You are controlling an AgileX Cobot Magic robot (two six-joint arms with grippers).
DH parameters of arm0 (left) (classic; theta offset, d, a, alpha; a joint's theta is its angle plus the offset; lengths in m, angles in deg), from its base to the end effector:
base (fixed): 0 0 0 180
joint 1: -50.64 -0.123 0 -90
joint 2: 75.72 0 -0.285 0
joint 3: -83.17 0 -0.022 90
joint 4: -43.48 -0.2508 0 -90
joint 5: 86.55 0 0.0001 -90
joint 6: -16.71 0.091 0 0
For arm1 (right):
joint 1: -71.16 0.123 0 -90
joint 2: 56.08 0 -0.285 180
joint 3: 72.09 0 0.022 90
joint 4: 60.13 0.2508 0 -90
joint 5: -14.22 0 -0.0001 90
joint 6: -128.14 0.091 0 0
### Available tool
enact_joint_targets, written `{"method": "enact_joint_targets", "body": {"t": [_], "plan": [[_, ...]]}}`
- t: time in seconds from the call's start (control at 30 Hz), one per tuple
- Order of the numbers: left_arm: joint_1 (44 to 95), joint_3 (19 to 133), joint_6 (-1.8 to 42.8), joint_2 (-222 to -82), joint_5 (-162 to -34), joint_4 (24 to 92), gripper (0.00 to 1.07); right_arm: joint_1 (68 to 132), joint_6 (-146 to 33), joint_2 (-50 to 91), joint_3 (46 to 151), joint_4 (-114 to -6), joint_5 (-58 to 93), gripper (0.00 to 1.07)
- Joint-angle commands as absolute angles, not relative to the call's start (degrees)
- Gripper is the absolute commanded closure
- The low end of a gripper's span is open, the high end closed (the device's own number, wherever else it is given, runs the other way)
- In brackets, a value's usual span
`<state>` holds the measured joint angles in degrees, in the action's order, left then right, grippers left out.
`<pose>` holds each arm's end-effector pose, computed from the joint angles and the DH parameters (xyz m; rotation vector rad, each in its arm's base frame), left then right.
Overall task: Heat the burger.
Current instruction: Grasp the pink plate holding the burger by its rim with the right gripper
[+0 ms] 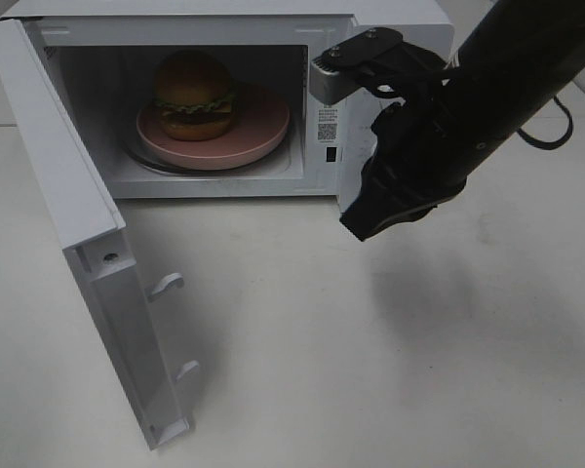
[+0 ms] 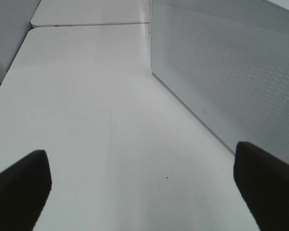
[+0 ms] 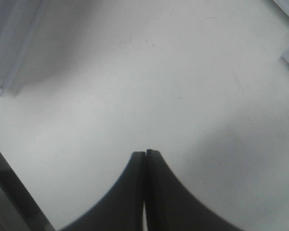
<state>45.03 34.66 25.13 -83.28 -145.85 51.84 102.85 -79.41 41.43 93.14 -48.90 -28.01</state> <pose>-0.0039 -0.0118 0.2804 0.0541 2.0045 -0.0171 0.2636 0.1768 0.2497 -1.1941 2.4150 0.2438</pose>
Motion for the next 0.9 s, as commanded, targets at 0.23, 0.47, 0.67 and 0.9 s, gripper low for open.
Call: {"method": "enact_joint_targets", "body": {"t": [0.23, 0.47, 0.67, 0.9], "plan": [[44.92, 34.54, 25.24, -81.90, -145.74, 51.84, 0.09, 102.62, -101.99, 40.80, 95.44, -55.66, -34.08, 0.97], [44.92, 34.54, 25.24, -81.90, -145.74, 51.84, 0.09, 102.67, -111.33, 40.80, 95.44, -56.93, -31.73, 0.73], [44.92, 34.54, 25.24, -81.90, -145.74, 51.84, 0.09, 103.48, -112.88, 40.80, 95.44, -59.33, -26.00, 0.46], [44.92, 34.54, 25.24, -81.90, -145.74, 51.84, 0.09, 105.82, -110.93, 40.91, 95.44, -65.63, -19.87, 0.28]]}}
